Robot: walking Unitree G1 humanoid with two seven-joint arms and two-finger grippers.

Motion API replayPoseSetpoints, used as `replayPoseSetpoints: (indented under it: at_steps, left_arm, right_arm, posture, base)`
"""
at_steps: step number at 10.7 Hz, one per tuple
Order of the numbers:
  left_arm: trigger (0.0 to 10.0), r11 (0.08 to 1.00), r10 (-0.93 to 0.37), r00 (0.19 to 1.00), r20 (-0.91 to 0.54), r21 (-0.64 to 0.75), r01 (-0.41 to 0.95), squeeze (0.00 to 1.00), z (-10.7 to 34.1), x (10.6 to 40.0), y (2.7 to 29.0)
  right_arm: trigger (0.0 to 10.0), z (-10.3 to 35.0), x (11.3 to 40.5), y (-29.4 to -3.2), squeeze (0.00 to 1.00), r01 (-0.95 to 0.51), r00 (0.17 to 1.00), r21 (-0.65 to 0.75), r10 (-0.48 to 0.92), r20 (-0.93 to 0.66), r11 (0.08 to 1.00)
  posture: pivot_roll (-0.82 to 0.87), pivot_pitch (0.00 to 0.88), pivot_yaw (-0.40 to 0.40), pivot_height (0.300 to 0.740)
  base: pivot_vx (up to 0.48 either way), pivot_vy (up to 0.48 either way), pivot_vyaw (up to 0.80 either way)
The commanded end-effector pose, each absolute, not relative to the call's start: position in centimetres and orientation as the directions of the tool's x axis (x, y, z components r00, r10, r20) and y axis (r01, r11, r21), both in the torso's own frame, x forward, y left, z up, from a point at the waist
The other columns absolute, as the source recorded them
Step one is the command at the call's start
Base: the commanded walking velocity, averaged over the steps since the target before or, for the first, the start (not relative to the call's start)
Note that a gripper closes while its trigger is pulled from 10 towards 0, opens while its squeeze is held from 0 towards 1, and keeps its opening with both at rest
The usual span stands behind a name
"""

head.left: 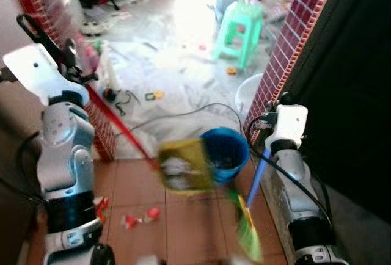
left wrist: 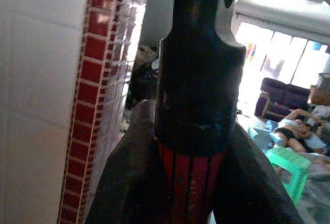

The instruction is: Sweep floor

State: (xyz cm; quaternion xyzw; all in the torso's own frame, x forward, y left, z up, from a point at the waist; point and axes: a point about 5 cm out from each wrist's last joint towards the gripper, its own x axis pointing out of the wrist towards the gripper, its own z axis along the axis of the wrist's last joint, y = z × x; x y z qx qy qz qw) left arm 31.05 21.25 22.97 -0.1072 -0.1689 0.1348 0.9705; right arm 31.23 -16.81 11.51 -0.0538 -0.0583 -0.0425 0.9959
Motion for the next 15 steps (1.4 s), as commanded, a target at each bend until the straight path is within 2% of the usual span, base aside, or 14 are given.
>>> replayPoseSetpoints:
  at_steps: [1,7,11,13,15]
  left_arm:
    - [10.0,0.944,0.267,0.880,0.394,-0.292,-0.156,0.00,25.1,30.8,20.1]
    - [10.0,0.944,0.275,0.876,0.396,-0.286,-0.166,0.00,25.1,30.8,20.1]
    - [10.0,0.957,0.239,0.880,0.411,-0.252,-0.143,0.00,25.1,30.8,18.7]
    - [10.0,0.977,0.182,0.873,0.453,-0.187,-0.107,0.00,25.2,30.8,17.5]
    - [10.0,0.987,0.119,0.884,0.452,-0.152,-0.055,0.00,24.1,30.7,15.1]
  right_arm:
    - [10.0,12.0,31.2,-17.7,0.00,0.118,0.985,-0.122,-0.100,0.144,0.986]
    - [10.0,12.0,31.4,-17.4,0.00,0.107,0.986,-0.124,-0.089,0.139,0.986]
    - [10.0,11.8,31.3,-17.3,0.00,0.104,0.987,-0.125,-0.087,0.134,0.987]
    - [10.0,11.7,31.3,-17.4,0.00,0.104,0.988,-0.129,-0.087,0.131,0.986]
    - [10.0,11.7,31.2,-17.3,0.00,0.101,0.988,-0.130,-0.084,0.130,0.986]
  posture:
    - [-0.05,0.000,0.009,0.740]
    - [-0.05,0.000,0.006,0.740]
    - [-0.05,0.000,0.005,0.740]
    - [-0.05,0.000,0.005,0.740]
    - [-0.05,0.000,0.002,0.740]
  base:
    - [0.465,0.000,0.00]
    - [0.465,0.000,0.00]
    - [0.447,0.000,0.00]
    - [0.000,0.000,0.00]
    - [0.000,0.000,0.00]
